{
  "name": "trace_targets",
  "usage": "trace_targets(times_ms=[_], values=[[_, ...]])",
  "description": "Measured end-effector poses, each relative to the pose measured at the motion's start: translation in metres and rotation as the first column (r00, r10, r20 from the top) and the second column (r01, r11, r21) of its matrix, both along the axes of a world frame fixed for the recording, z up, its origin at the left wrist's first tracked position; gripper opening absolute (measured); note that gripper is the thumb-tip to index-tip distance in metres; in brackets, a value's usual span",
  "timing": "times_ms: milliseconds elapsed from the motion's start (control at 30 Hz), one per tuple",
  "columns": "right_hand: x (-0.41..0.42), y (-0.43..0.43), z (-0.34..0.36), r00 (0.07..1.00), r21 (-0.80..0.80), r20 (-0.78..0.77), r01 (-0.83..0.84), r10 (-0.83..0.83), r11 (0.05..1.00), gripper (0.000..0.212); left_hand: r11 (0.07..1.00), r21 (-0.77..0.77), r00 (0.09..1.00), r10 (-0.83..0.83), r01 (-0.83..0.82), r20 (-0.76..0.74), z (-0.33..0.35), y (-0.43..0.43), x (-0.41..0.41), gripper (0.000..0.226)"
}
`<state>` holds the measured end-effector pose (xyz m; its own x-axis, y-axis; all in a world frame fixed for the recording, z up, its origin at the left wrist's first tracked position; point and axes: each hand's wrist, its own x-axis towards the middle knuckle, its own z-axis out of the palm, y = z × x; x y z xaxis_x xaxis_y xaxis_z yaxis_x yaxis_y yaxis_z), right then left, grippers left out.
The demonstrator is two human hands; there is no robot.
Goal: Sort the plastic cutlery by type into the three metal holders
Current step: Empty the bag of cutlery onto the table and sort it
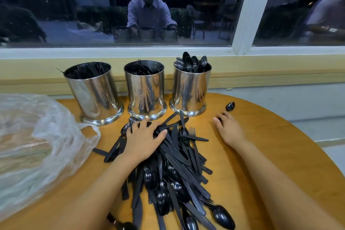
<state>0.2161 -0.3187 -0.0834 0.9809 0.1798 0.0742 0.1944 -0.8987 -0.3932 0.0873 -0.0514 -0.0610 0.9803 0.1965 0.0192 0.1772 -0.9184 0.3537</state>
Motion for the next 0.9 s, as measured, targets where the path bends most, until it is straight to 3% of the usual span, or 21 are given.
trace_targets(times_ms=[200,433,533,667,767,900], values=[[-0.077,0.014,0.005,0.969,0.151,0.041,-0.245,0.242,0.958,0.047,1.0,-0.007,1.0,-0.005,0.005,0.005,-0.003,0.004,-0.02,0.048],[-0.124,0.034,0.012,0.925,0.209,0.003,-0.373,0.38,0.904,0.042,1.0,0.002,1.0,0.0,0.0,-0.03,0.005,0.009,-0.054,0.05],[-0.131,0.037,0.02,0.936,0.259,0.032,-0.348,0.352,0.901,0.034,1.0,-0.006,1.0,0.01,-0.01,0.005,0.014,0.01,-0.062,0.05],[-0.134,0.042,0.031,0.971,0.309,0.134,-0.231,0.199,0.923,0.022,0.998,-0.066,0.985,0.009,0.003,0.174,0.024,0.003,-0.077,0.044],[-0.128,0.054,0.032,0.977,0.243,0.1,-0.207,0.187,0.948,0.024,0.971,-0.196,0.968,-0.092,0.139,0.232,0.023,-0.014,-0.086,0.036],[-0.122,0.071,0.033,0.986,0.099,0.03,-0.168,0.166,0.981,0.027,0.948,-0.209,0.956,-0.193,0.239,0.22,0.015,-0.032,-0.086,0.032]])
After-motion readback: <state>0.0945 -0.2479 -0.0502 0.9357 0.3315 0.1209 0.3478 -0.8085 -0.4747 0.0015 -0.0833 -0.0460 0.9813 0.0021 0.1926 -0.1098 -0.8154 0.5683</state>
